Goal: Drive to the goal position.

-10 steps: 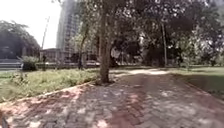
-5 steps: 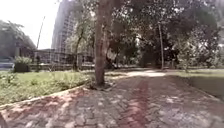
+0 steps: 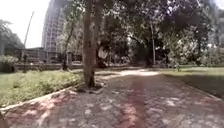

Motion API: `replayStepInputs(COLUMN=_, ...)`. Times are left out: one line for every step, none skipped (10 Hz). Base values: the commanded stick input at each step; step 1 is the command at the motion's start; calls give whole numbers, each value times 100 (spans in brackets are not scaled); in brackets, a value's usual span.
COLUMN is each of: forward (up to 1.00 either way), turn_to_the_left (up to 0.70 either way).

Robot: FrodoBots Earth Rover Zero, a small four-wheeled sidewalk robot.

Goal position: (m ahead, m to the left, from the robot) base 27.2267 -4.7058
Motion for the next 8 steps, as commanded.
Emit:
replayStepInputs(forward=70, turn_to_the_left=-35)
replayStepInputs(forward=70, turn_to_the_left=-35)
replayStepInputs(forward=70, turn_to_the_left=-35)
replayStepInputs(forward=70, turn_to_the_left=-35)
replayStepInputs(forward=70, turn_to_the_left=-35)
replayStepInputs(forward=70, turn_to_the_left=-35)
replayStepInputs(forward=70, turn_to_the_left=-35)
replayStepInputs(forward=70, turn_to_the_left=-35)
